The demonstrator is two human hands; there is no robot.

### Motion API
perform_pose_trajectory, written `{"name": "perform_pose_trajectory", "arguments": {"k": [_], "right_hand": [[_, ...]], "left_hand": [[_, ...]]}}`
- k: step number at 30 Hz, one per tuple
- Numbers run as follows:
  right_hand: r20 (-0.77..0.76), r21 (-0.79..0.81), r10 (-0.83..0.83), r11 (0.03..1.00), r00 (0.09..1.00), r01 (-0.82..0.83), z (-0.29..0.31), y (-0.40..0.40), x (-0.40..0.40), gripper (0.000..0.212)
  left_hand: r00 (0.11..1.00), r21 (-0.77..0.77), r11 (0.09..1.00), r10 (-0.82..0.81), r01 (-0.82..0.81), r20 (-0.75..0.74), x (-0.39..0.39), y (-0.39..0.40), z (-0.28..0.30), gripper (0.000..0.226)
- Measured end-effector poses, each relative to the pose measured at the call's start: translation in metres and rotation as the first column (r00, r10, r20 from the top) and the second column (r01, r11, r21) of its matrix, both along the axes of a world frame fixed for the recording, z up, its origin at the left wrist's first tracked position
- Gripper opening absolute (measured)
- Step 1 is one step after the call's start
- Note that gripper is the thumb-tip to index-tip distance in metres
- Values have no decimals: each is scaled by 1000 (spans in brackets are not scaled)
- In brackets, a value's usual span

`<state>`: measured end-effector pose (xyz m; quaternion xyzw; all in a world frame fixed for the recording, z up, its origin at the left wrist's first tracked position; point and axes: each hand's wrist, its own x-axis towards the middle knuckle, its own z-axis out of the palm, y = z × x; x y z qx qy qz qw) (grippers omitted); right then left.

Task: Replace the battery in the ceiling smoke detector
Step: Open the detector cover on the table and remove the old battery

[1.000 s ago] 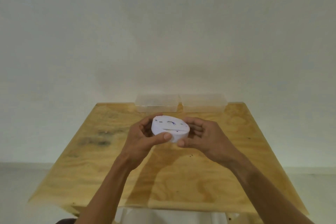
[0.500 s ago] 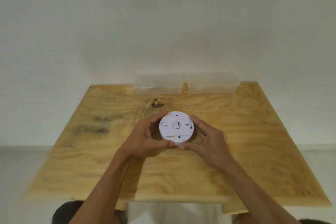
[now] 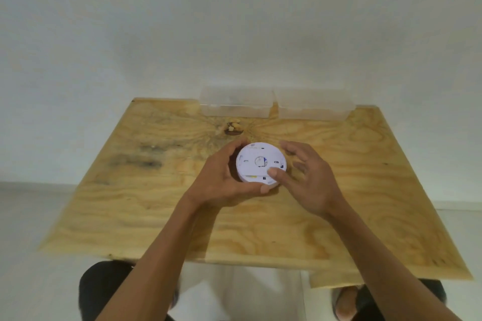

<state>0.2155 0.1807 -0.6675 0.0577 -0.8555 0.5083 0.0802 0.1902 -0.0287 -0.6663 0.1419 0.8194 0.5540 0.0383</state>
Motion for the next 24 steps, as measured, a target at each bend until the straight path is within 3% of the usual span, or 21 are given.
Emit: {"name": "perform_pose_trajectory", "arguments": {"k": [3,6,10,24], "right_hand": [[-6,330,106,939,994,-99,14,-3,-16,61],[59,488,202,849,978,-205,24,-5,-29,67],[102,554,244,791,964,-259,28,-4,-36,67],[146,547,389,734,910,-402,33,2,-48,61]], "left_hand": [[1000,-2,1000,13,-13,-7,2,7,0,86],[999,1,999,36,-36,-3,4,10,0,84],[998,-20,998,57,-57,3,2,10,-3,79],[1000,-24,999,31,-31,-2,-2,10,-4,94]]}}
